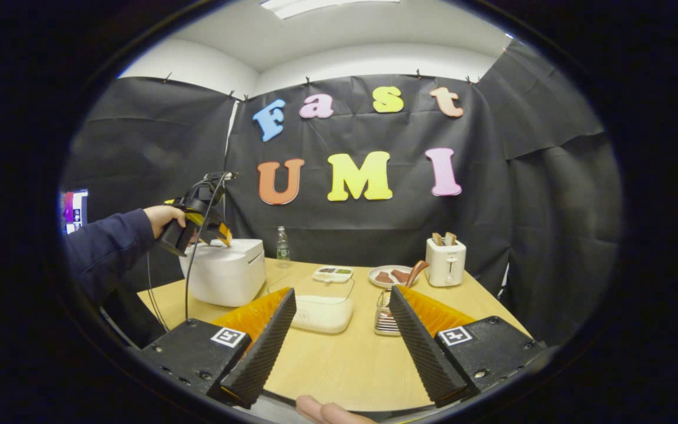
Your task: Close the left gripper, press the button to open the rice cooker; take a wooden spoon from the chopstick holder with the right hand, scoop a spoonful of rice and pour it into the rice cooker, then put the wooden spoon back into the chopstick holder.
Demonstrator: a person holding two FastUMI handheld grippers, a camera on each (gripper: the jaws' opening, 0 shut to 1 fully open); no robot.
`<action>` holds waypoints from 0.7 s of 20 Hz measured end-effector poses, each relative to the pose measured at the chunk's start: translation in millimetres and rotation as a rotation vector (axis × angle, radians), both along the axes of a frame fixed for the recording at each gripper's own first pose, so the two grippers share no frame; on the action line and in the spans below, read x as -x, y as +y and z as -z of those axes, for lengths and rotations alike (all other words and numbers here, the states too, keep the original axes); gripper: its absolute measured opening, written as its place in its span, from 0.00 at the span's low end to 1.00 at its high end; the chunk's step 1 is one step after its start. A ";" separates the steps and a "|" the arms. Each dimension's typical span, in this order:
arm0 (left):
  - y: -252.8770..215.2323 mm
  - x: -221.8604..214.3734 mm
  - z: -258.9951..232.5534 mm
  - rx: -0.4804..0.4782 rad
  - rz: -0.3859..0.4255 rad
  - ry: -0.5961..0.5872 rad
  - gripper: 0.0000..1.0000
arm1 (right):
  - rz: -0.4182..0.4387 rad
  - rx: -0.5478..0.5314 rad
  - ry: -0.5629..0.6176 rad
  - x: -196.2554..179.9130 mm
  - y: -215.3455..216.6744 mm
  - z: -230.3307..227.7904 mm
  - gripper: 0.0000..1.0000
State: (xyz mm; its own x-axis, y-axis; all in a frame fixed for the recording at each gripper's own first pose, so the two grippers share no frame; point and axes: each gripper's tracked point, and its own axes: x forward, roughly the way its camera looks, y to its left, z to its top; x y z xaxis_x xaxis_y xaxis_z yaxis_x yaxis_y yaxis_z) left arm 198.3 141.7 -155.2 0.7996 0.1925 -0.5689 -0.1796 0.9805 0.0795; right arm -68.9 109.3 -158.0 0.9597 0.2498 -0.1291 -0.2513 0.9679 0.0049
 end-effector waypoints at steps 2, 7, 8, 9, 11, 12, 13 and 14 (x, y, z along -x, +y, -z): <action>-1.4 2.2 -0.2 -0.005 0.007 0.005 0.97 | 0.004 0.004 -0.005 1.2 -1.0 -1.7 1.00; -0.7 9.8 8.4 0.006 0.015 0.016 0.97 | -0.013 0.002 0.006 2.3 8.4 5.6 1.00; -1.8 11.6 8.5 0.004 0.017 0.002 0.97 | -0.013 0.005 0.013 1.4 10.3 8.1 1.00; -0.3 5.8 7.6 -0.004 0.022 -0.029 0.99 | -0.014 0.006 0.019 0.9 11.7 10.8 1.00; -0.8 9.1 7.1 0.001 0.013 -0.071 0.99 | -0.017 0.005 0.032 1.1 16.0 15.3 1.00; 0.5 8.3 10.3 -0.001 0.004 -0.089 0.98 | -0.017 0.006 0.040 1.4 18.1 16.3 1.00; 2.5 3.8 8.9 -0.015 0.002 -0.133 0.99 | -0.020 0.008 0.047 0.8 19.7 18.4 1.00; 3.8 0.6 9.3 -0.032 -0.002 -0.170 0.99 | -0.019 0.010 0.050 1.9 20.8 18.2 1.00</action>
